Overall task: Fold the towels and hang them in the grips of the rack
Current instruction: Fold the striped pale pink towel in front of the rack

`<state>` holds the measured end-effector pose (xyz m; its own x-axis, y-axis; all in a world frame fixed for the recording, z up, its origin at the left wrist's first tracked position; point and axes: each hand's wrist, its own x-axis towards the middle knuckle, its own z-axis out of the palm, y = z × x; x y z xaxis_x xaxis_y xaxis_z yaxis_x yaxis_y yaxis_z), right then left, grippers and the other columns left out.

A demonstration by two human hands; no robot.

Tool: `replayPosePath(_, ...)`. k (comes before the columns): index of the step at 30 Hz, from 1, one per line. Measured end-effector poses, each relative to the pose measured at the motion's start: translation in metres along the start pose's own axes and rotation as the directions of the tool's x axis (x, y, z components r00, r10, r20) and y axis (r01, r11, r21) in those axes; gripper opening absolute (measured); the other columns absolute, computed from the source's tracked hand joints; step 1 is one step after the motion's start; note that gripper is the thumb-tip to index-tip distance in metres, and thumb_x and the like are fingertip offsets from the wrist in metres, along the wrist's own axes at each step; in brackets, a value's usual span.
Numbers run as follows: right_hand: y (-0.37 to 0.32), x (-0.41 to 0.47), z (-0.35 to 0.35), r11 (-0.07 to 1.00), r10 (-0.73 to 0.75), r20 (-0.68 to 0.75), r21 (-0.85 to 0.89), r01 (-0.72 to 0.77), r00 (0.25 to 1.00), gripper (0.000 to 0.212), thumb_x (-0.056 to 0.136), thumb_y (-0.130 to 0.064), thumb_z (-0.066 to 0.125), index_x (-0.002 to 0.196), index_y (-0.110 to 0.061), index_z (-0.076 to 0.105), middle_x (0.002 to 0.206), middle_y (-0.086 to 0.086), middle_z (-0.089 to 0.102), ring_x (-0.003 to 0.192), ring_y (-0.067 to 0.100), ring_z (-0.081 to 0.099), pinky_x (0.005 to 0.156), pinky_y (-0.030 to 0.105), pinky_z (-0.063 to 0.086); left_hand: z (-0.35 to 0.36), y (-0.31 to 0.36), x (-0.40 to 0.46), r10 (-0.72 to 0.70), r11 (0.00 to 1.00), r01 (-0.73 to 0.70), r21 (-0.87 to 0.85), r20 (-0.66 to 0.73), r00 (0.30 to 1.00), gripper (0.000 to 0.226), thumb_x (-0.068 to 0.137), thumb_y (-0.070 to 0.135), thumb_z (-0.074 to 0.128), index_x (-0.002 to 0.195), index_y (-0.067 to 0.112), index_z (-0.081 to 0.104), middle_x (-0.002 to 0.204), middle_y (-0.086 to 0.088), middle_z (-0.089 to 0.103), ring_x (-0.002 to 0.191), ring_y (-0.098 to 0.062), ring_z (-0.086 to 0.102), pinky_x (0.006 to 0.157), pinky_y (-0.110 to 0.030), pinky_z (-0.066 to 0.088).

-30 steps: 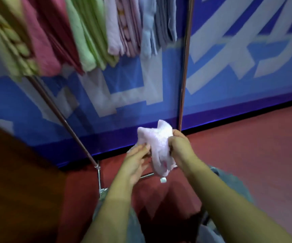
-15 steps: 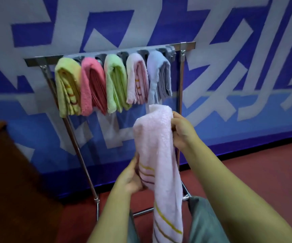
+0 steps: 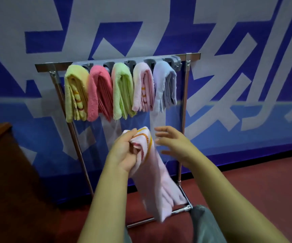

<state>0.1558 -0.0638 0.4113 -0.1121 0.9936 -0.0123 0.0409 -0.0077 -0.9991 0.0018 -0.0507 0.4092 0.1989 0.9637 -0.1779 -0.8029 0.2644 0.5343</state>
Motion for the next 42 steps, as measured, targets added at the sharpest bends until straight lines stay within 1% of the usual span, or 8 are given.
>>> replayPosePath(3,-0.002,0.000,0.003,0.996,-0.083,0.179,0.038,0.077,0.980,0.042,0.079,0.001,0.059,0.112,-0.024,0.056,0.119,0.000,0.059,0.110,0.021,0.059,0.090,0.040,0.050,0.013,-0.002,0.005,0.080,0.993,-0.077,0.087,-0.041,0.996,0.015,0.092,-0.002,0.044,0.079,0.005,0.045,0.053,-0.006,0.051,0.039,-0.009,0.051,0.040,-0.017,0.044)
replayPosePath(6,-0.002,0.003,0.008,0.987,-0.161,0.254,0.012,0.163,0.954,0.055,0.077,0.004,0.059,0.117,-0.032,0.048,0.113,-0.005,0.059,0.100,0.009,0.059,0.080,0.023,0.051,0.023,-0.002,0.008,0.222,0.951,-0.205,0.233,-0.053,0.974,0.009,0.090,-0.006,0.047,0.083,-0.001,0.050,0.062,-0.015,0.063,0.051,-0.017,0.066,0.047,-0.025,0.054)
replayPosePath(10,-0.002,0.011,0.021,0.920,-0.324,-0.019,-0.239,0.311,0.946,0.038,0.081,0.008,0.048,0.101,-0.024,0.053,0.086,-0.010,0.059,0.077,-0.002,0.055,0.067,0.004,0.041,0.028,0.002,0.009,0.252,0.935,-0.242,0.259,-0.006,0.968,0.010,0.089,-0.005,0.049,0.083,0.002,0.054,0.073,-0.015,0.066,0.064,-0.019,0.069,0.060,-0.030,0.059)
replayPosePath(18,-0.017,0.021,0.019,0.938,-0.275,-0.018,-0.224,0.264,0.961,0.019,0.092,-0.014,0.051,0.089,-0.024,0.067,0.091,0.007,0.070,0.083,0.025,0.064,0.077,0.038,0.052,0.026,0.017,-0.010,0.489,0.678,-0.411,0.610,0.043,0.871,0.026,0.085,-0.001,0.061,0.102,0.015,0.049,0.079,-0.004,0.069,0.061,-0.009,0.063,0.056,-0.020,0.049)
replayPosePath(22,-0.025,0.023,0.021,0.915,-0.326,0.002,-0.253,0.316,0.945,0.010,0.086,-0.023,0.060,0.083,-0.013,0.062,0.073,0.003,0.061,0.068,0.009,0.054,0.064,0.026,0.045,0.025,0.026,-0.020,0.554,0.545,-0.419,0.726,0.063,0.830,0.012,0.087,0.009,0.062,0.094,0.017,0.057,0.064,-0.002,0.064,0.052,-0.007,0.057,0.047,-0.017,0.045)
replayPosePath(29,-0.037,0.023,0.024,0.935,-0.306,0.142,-0.141,0.325,0.941,0.017,0.091,-0.023,0.058,0.091,-0.009,0.069,0.080,0.007,0.065,0.073,0.012,0.058,0.069,0.029,0.047,0.032,0.041,-0.027,0.457,0.806,-0.403,0.434,-0.024,0.889,0.013,0.092,0.004,0.051,0.086,0.011,0.061,0.077,-0.008,0.067,0.066,-0.014,0.065,0.060,-0.021,0.054)
replayPosePath(34,-0.048,0.026,0.020,0.965,-0.242,0.186,0.147,0.216,0.952,0.015,0.096,-0.016,0.047,0.099,-0.008,0.060,0.084,0.007,0.065,0.074,0.014,0.059,0.068,0.022,0.050,0.032,0.038,-0.028,0.410,0.807,-0.421,0.413,0.121,0.904,0.034,0.087,-0.014,0.043,0.102,0.007,0.065,0.084,-0.007,0.074,0.076,-0.014,0.071,0.065,-0.019,0.056)
replayPosePath(42,-0.053,0.029,0.021,0.964,-0.232,0.301,0.198,0.177,0.925,0.018,0.098,-0.017,0.043,0.095,-0.010,0.060,0.077,-0.002,0.064,0.068,0.006,0.058,0.065,0.017,0.049,0.028,0.036,-0.026,0.622,0.313,-0.613,0.725,0.331,0.710,0.052,0.080,-0.011,0.062,0.103,0.035,0.062,0.092,0.016,0.071,0.089,0.005,0.064,0.075,-0.011,0.050)
